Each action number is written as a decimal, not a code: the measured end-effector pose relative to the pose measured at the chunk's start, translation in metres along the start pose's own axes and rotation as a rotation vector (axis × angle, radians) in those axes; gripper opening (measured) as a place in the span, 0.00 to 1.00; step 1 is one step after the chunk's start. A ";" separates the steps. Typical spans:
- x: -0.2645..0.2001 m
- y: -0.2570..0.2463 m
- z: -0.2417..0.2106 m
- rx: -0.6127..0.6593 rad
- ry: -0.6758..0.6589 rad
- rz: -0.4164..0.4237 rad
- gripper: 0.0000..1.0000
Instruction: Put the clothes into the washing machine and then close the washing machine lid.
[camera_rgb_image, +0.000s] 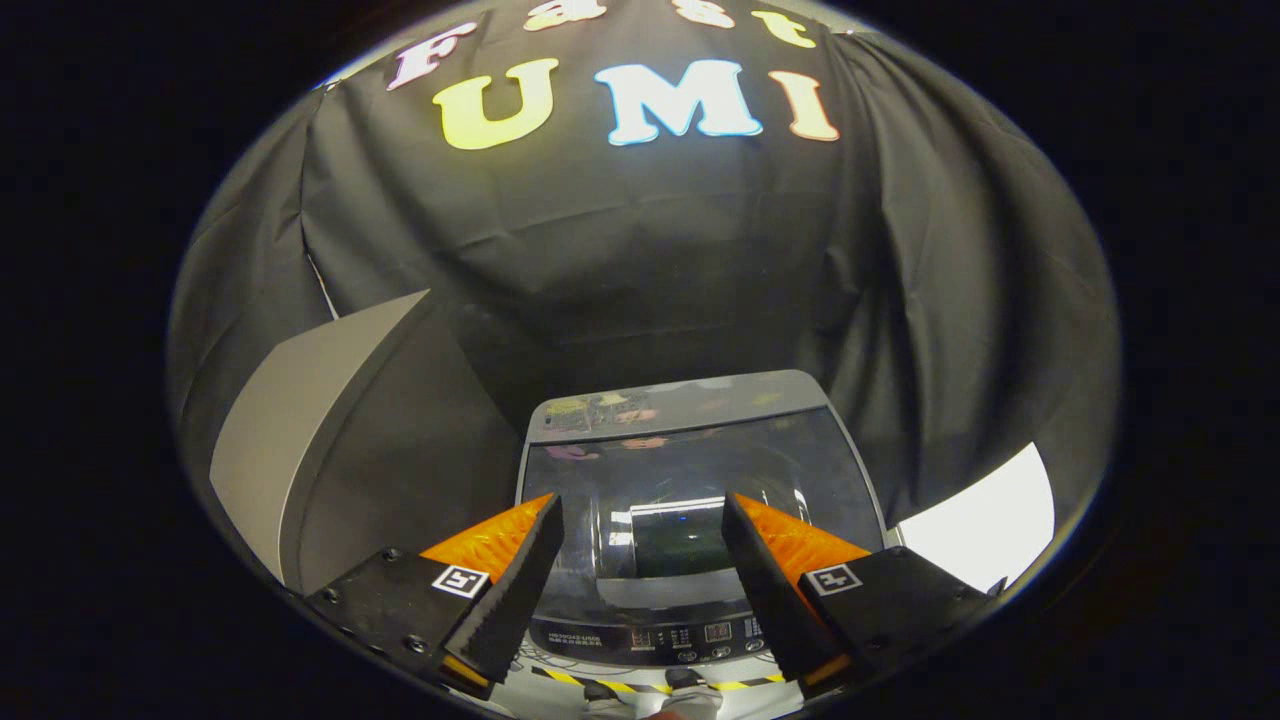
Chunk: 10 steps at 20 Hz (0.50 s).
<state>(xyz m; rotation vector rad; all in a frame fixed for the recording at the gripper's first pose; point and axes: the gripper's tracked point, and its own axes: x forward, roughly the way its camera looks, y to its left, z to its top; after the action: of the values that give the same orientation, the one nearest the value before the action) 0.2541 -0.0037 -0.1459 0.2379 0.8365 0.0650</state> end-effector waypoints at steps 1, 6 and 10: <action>-0.011 0.001 -0.005 0.022 -0.025 0.007 0.99; -0.065 -0.014 -0.041 0.071 -0.127 -0.012 0.99; -0.106 -0.030 -0.065 0.112 -0.183 0.011 0.99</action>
<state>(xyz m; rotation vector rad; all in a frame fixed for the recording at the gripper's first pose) 0.1340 -0.0368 -0.1175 0.3484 0.6576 0.0063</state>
